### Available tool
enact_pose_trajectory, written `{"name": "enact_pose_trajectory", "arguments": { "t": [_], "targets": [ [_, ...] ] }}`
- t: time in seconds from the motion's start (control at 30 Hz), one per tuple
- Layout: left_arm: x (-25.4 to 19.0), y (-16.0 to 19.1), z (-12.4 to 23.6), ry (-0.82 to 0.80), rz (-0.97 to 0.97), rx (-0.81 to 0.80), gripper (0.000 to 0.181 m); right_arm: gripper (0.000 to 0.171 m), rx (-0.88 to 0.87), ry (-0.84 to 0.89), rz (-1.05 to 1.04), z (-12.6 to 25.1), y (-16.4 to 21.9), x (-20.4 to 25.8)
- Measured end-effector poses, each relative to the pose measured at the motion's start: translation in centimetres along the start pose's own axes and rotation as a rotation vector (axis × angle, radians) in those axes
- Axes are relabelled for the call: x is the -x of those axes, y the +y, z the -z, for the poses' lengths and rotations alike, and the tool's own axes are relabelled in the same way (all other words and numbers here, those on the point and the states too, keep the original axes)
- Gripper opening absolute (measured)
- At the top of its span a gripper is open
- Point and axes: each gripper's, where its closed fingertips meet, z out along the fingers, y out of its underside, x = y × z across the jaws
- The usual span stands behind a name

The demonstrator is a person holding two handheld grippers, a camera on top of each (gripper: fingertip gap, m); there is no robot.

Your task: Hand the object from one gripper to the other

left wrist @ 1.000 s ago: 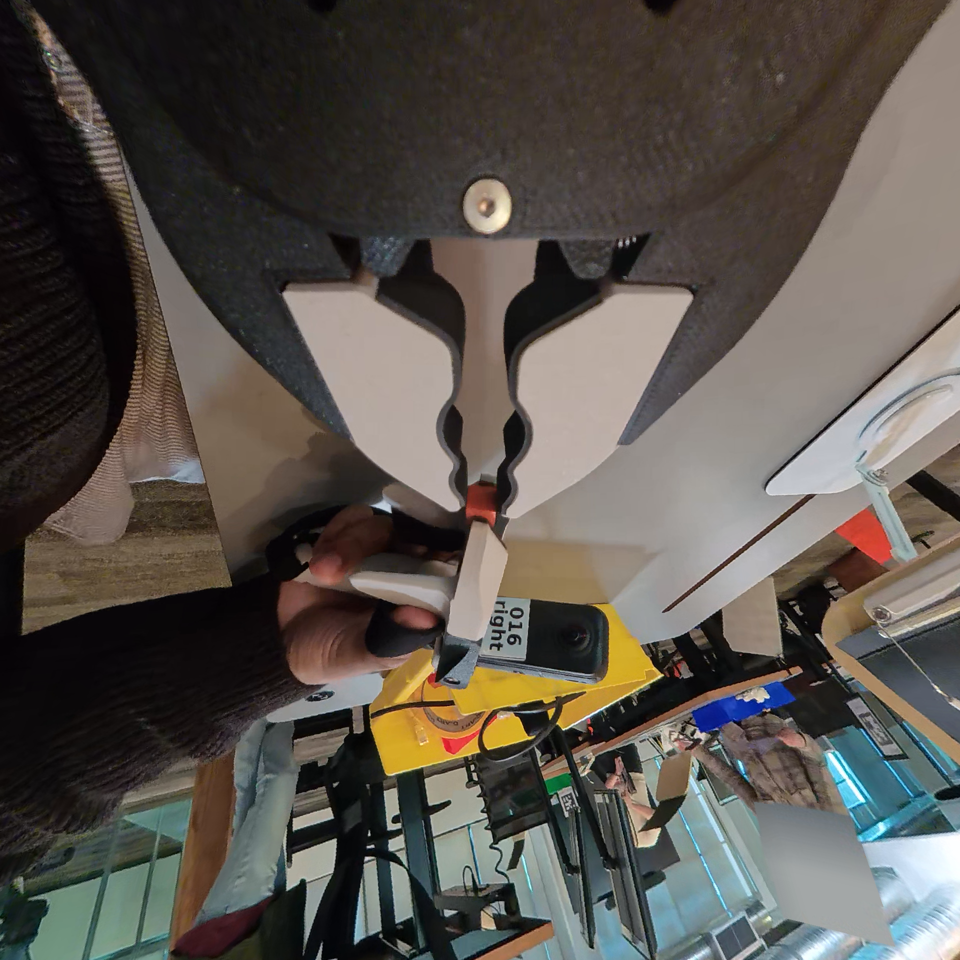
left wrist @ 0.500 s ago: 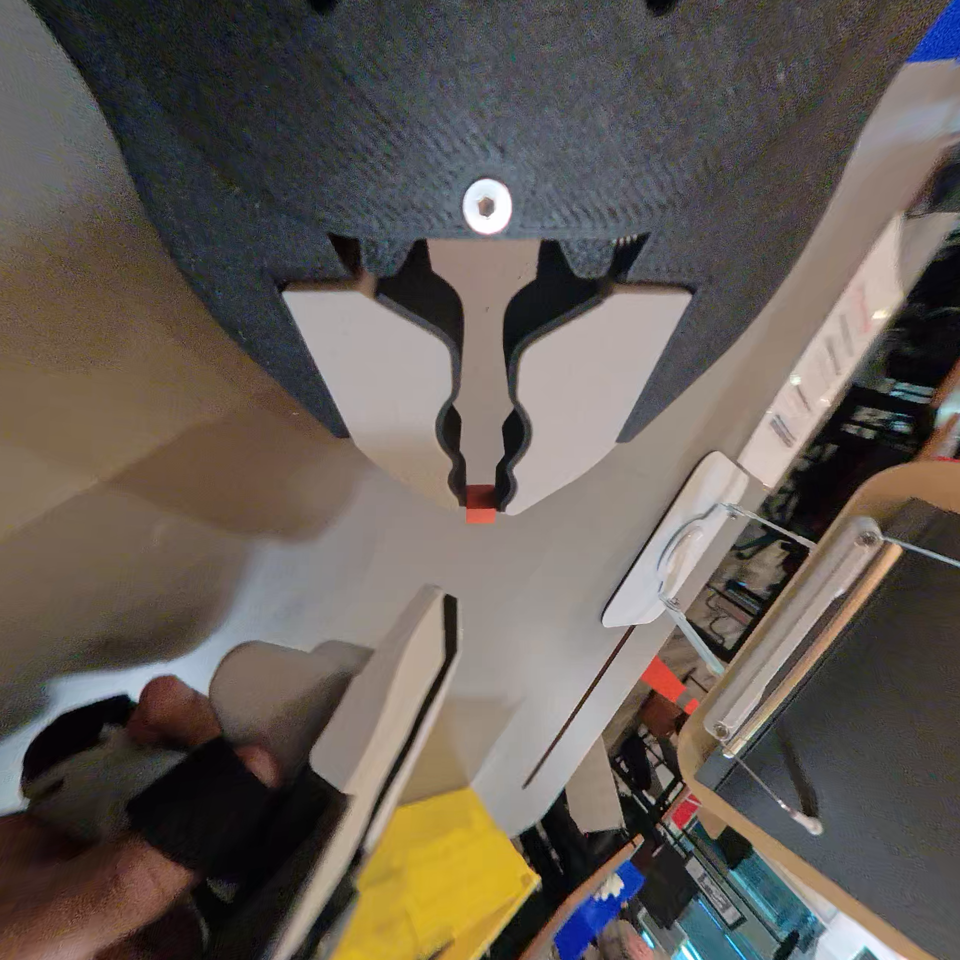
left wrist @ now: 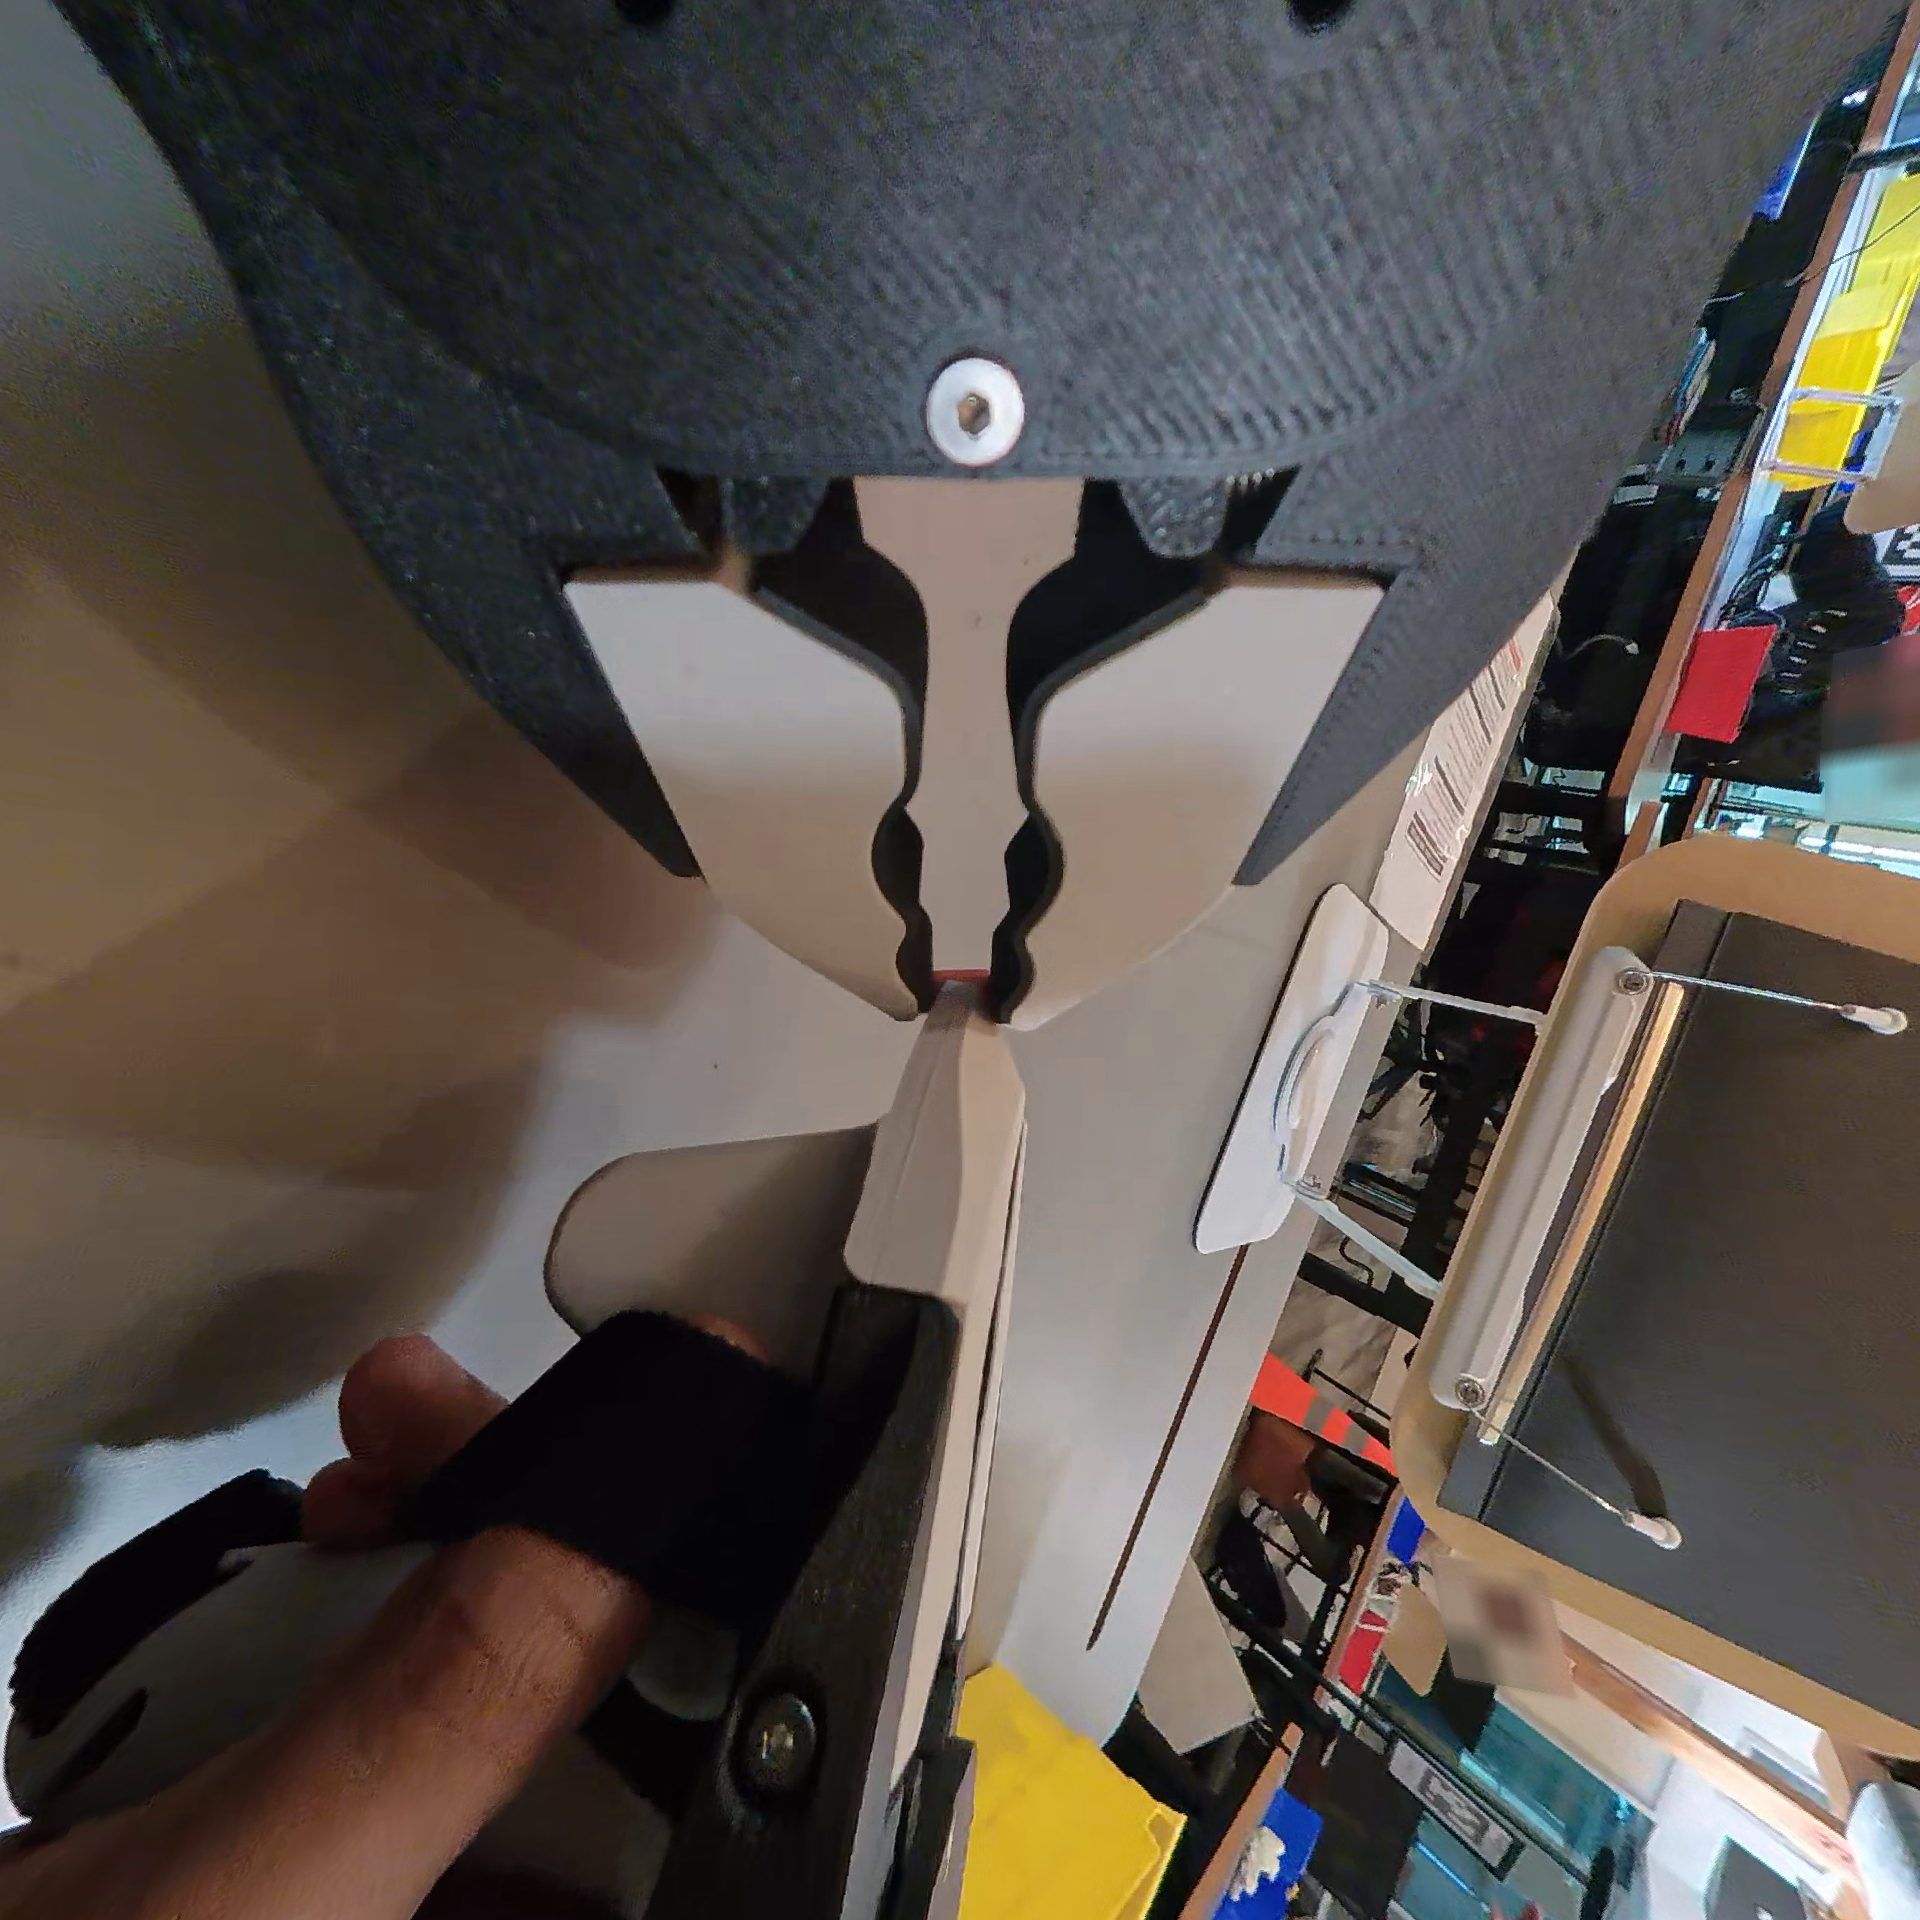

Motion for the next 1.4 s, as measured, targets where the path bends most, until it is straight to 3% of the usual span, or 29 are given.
{"name": "enact_pose_trajectory", "arguments": {
  "t": [0.23,0.4,0.57,0.7,0.87,0.97,1.17,1.23,1.4],
  "targets": [
    [0.0,-0.2,0.1,0.014,0.049,-0.041,0.012,0.01,-0.014,-0.012,-0.003,0.3,-0.3,-0.1],
    [0.1,-0.4,0.0,0.087,0.251,-0.087,0.047,0.01,-0.114,-0.111,-0.068,1.6,-1.7,-0.6],
    [0.0,-1.7,0.7,0.344,0.693,-0.24,0.045,0.01,-0.212,-0.35,-0.198,3.1,-3.0,0.1],
    [2.3,-3.2,2.4,0.558,1.098,-0.465,0.04,0.01,-0.266,-0.526,-0.365,4.0,-3.8,0.9],
    [5.3,-3.4,4.1,0.716,1.429,-0.71,0.024,0.01,-0.33,-0.682,-0.509,4.7,-4.7,1.6],
    [6.1,-3.4,4.7,0.682,1.407,-0.774,0.023,0.01,-0.315,-0.703,-0.526,4.7,-4.6,1.8],
    [4.2,-3.6,4.1,0.366,0.85,-0.628,0.018,0.011,-0.336,-0.78,-0.62,4.8,-4.9,2.3],
    [3.7,-4.1,4.3,0.415,0.889,-0.642,0.013,0.011,-0.348,-0.787,-0.601,4.9,-5.0,2.5],
    [3.4,-4.9,4.4,0.784,1.341,-0.666,0.025,0.01,-0.339,-0.714,-0.43,4.8,-4.8,3.2]
  ]
}}
